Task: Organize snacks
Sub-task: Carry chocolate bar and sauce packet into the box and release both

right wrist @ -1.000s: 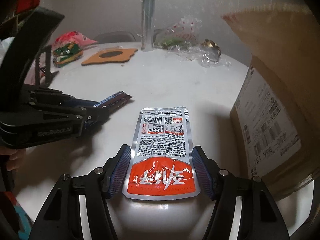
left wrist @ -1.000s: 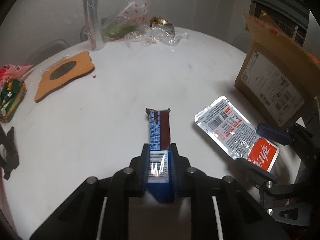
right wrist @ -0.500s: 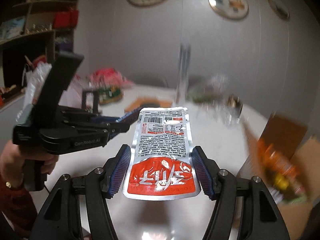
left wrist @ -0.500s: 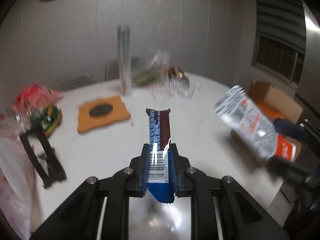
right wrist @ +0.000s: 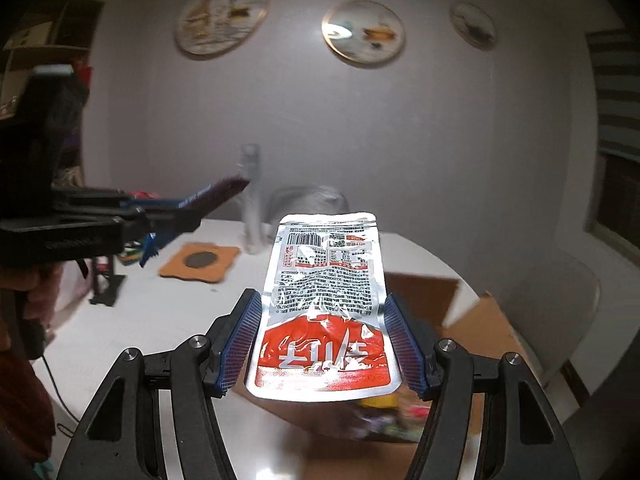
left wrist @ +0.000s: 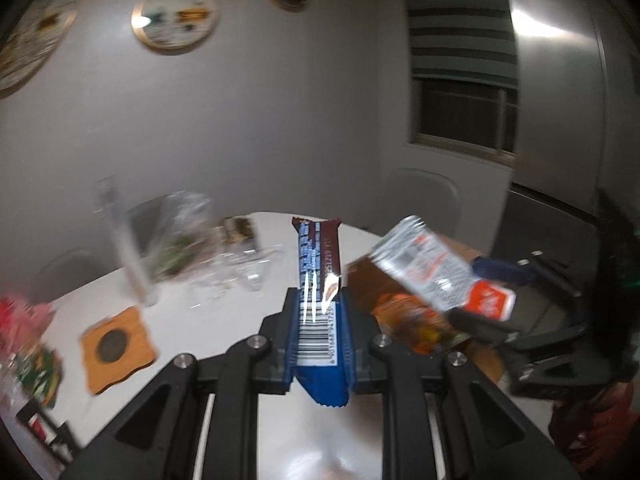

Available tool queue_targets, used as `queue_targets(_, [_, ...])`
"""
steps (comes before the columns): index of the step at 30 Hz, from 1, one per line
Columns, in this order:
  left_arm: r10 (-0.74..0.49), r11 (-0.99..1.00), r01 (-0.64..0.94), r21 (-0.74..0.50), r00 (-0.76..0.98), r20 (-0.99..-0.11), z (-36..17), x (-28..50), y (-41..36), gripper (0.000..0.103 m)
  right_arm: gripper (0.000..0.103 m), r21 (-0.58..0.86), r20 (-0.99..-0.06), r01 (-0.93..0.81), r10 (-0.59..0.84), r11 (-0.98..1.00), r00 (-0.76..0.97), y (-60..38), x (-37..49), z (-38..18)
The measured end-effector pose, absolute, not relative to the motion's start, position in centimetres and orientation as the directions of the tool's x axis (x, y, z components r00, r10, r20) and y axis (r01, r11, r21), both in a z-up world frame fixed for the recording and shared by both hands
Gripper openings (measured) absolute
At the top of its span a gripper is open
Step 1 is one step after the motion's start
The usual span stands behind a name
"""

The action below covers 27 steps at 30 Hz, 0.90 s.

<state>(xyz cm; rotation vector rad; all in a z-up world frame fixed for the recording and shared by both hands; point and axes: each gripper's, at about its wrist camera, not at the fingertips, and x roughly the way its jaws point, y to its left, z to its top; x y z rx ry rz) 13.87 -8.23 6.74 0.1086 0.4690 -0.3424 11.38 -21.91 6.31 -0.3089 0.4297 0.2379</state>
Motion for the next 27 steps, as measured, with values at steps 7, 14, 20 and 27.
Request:
queue_targets(7, [-0.382,0.886,0.464,0.025,0.758,-0.528,5.7,17.5,-16.1,0.016,0.061,-0.195,-0.508,-0.247,0.118,0.949,0.853,-27.8,13.6,5.2])
queue_targets(14, [-0.386,0.862,0.507,0.022,0.684,-0.62,3.1,21.1,-20.5,0.016,0.061,-0.169,-0.58,-0.25,0.109,0.953,0.807,-30.6,16.4,3.1])
queue_targets(20, [-0.351,0.862,0.506,0.03,0.639,-0.684,0.8,23.5,-21.9,0.016,0.061,-0.214,-0.618,-0.275,0.088,0.937,0.781,-30.9,18.0,2.1])
queue_targets(27, [-0.308,0.863,0.502,0.059,0.614,-0.727,-0.1,24.8,-23.2,0.019,0.061,-0.248,-0.651,-0.314,0.082,0.917,0.754,-31.1,18.9,1.9])
